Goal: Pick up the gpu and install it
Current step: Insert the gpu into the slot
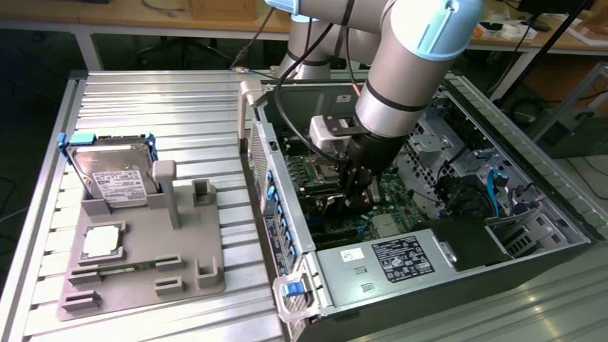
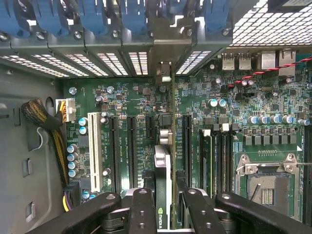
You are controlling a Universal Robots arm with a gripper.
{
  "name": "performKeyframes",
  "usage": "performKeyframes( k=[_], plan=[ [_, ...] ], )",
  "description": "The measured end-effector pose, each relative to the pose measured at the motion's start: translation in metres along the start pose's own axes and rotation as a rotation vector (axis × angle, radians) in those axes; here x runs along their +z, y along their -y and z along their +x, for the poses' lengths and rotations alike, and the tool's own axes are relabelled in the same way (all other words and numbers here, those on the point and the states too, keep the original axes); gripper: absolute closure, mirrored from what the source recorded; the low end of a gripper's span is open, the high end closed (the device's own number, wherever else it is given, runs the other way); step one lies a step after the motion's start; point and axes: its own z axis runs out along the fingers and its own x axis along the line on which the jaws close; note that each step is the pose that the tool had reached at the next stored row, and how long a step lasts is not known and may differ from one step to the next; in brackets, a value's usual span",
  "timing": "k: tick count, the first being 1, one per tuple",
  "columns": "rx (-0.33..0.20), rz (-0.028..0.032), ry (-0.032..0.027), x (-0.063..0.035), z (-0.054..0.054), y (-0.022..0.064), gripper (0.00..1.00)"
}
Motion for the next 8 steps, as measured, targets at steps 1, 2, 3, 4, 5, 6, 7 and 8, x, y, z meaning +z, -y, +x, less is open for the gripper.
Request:
performKeyframes(
  k=[1,2,3,4,5,6,7,8],
  plan=[
    [0.0,0.0,0.0,0.0,0.0,0.0,0.73],
    [0.0,-0.0001,-0.0001,0.0,0.0,0.0,0.73],
    [0.0,0.0,-0.0001,0.0,0.0,0.0,0.73],
    [0.0,0.0,0.0,0.0,0.0,0.0,0.73],
    [0.0,0.0,0.0,0.0,0.0,-0.0001,0.73],
    [0.0,0.0,0.0,0.0,0.0,-0.0001,0.73],
    [0.0,0.0,0.0,0.0,0.0,-0.0001,0.73],
    [0.0,0.0,-0.0001,0.0,0.0,-0.0001,0.73]
  ],
)
